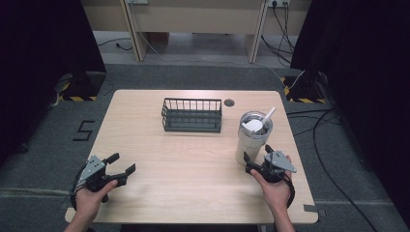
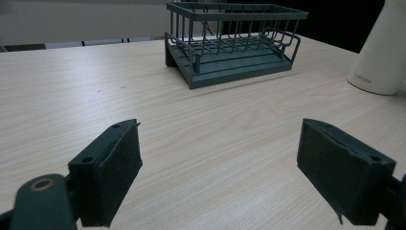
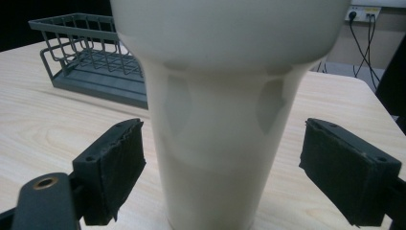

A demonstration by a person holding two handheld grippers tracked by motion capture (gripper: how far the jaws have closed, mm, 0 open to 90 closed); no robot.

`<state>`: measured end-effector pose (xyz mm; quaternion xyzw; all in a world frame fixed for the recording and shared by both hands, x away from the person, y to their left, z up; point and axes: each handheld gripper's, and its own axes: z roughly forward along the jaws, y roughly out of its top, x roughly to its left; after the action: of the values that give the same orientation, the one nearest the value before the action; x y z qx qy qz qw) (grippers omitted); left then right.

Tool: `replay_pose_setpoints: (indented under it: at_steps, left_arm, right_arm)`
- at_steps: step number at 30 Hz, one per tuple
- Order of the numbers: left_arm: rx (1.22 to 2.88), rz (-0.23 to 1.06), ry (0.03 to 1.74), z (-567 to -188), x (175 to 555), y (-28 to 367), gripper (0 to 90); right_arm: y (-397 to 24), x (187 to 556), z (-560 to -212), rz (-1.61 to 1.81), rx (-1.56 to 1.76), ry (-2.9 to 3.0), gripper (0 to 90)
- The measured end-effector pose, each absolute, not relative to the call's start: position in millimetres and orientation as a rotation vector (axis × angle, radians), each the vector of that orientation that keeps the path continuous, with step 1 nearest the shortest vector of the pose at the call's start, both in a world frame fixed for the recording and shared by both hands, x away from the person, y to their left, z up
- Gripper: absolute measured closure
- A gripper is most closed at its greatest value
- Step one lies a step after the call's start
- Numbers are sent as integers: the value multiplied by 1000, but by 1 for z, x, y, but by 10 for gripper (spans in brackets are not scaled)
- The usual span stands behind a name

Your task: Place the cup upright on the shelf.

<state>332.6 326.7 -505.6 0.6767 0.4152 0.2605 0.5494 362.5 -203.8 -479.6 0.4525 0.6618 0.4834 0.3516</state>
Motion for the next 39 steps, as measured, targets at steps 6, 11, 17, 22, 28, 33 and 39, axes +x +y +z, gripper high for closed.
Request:
replay_pose_setpoints:
  at_steps: [6, 11, 17, 22, 28, 33, 39]
  left_arm:
    - [1603, 619, 980, -505, 332, 327, 145]
    - [1601, 619, 980, -505, 332, 327, 145]
    - [1602, 618, 978, -505, 332, 327, 145]
    - [1602, 618, 977, -505, 332, 327, 145]
    - [1604, 617, 975, -505, 332, 326, 145]
    - [1605, 616, 974, -505, 332, 326, 145]
    - [1605, 616, 975, -505, 332, 326, 145]
  right_arm:
    - [-200, 370, -479, 1259, 1168, 1707, 157]
    - [-198, 378, -480, 1264, 1172, 1703, 142]
    - [-196, 386, -480, 1272, 1167, 1699, 114]
    - [-195, 389, -480, 1277, 1168, 1700, 109]
    - [-194, 393, -481, 1287, 1168, 1697, 101]
    - [-192, 397, -482, 1288, 1167, 1690, 91]
    - [-189, 403, -485, 1301, 1181, 1678, 91]
